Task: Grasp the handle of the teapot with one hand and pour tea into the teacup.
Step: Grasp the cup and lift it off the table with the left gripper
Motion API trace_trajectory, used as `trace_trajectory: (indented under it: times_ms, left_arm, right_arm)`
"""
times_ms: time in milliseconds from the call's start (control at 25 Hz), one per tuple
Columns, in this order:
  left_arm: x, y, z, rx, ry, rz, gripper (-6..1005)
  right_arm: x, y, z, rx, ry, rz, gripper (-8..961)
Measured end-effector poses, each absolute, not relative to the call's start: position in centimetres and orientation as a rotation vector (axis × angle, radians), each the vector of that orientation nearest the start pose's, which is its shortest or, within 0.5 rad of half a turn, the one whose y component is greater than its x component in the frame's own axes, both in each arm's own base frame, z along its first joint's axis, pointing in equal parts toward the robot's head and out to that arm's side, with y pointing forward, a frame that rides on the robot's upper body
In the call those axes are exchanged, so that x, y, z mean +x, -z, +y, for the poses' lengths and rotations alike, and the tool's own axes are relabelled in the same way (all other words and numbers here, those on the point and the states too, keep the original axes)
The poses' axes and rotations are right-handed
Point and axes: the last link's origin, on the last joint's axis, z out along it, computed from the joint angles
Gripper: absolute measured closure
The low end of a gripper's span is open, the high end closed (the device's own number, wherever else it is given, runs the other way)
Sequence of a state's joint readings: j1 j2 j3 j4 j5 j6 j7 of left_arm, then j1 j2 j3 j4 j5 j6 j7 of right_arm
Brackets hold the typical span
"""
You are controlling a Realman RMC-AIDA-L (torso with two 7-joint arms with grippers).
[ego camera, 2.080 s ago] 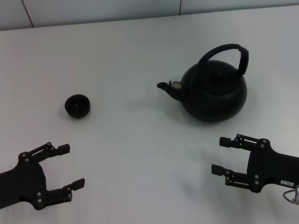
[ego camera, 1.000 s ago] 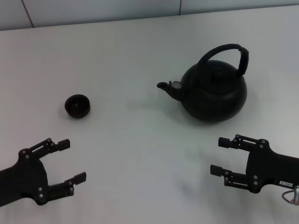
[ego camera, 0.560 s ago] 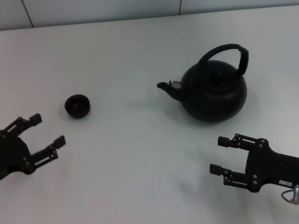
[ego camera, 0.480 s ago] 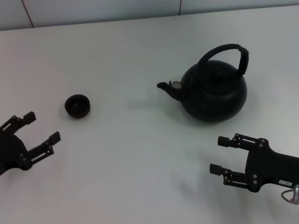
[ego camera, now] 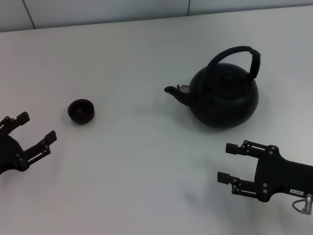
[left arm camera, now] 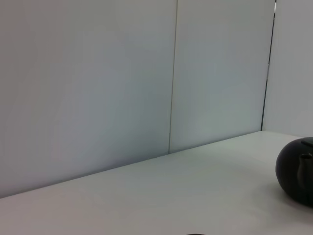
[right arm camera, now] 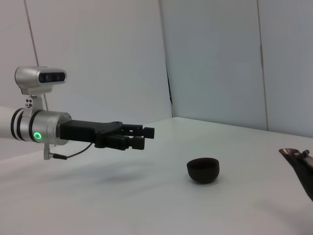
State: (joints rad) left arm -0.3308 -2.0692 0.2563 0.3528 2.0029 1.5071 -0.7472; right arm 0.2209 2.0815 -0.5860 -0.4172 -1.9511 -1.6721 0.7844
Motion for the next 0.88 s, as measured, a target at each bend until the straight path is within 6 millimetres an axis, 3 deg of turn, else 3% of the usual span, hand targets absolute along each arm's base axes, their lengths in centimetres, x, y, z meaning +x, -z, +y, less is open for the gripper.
trace_trajectory:
  times_ms: [480,880]
  left_arm:
    - [-35.8,1.8,26.1,-2.333,0.595,-0.495,149]
    - [-35.5,2.3,26.4,-2.336,0.603,-0.497,150]
  right_arm:
    - [33.7,2.5,20.7,-2.569,-0.808,0.458,241]
    - [33.8,2.5,20.8,-2.569,-0.805,0.458,240]
